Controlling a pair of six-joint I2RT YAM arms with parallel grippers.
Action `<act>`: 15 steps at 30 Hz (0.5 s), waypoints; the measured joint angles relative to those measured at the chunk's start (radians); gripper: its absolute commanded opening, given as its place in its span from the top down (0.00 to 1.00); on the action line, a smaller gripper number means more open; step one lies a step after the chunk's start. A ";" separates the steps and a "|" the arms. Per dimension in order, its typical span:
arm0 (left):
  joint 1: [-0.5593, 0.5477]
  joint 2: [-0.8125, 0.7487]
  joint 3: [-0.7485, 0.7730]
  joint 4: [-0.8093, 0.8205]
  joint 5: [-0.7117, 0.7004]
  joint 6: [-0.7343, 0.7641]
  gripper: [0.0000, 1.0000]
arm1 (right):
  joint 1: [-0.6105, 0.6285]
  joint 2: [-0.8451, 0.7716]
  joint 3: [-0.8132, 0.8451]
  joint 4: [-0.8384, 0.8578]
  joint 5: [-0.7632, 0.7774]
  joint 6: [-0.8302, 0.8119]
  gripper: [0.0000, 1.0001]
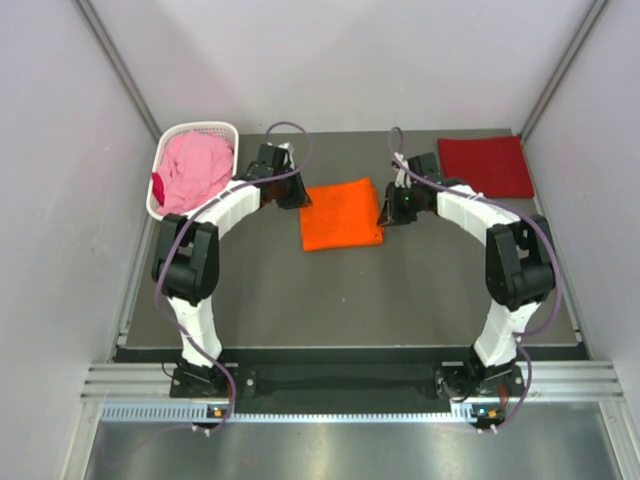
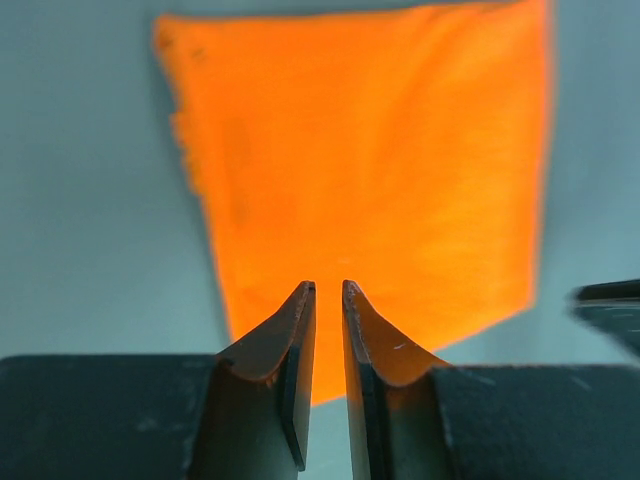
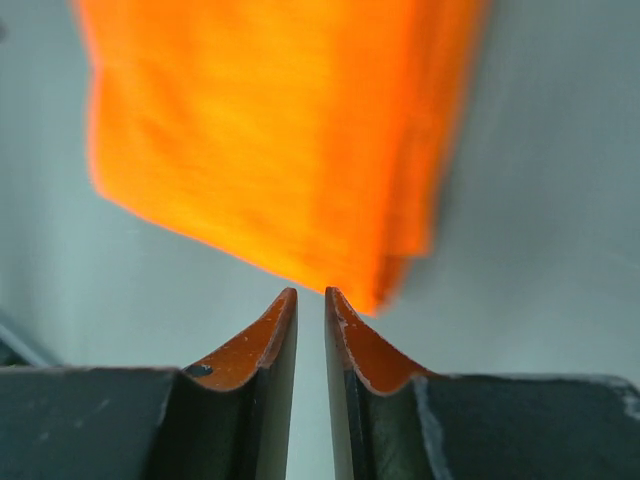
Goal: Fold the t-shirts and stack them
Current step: Fold the tshirt
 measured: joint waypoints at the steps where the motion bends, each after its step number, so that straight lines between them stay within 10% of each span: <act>1: -0.003 -0.009 0.002 0.010 0.013 -0.009 0.78 | 0.013 -0.001 0.002 0.021 -0.022 0.015 0.82; 15: -0.023 0.162 0.004 0.076 0.043 -0.064 0.79 | -0.018 0.268 0.082 0.236 -0.257 0.072 0.78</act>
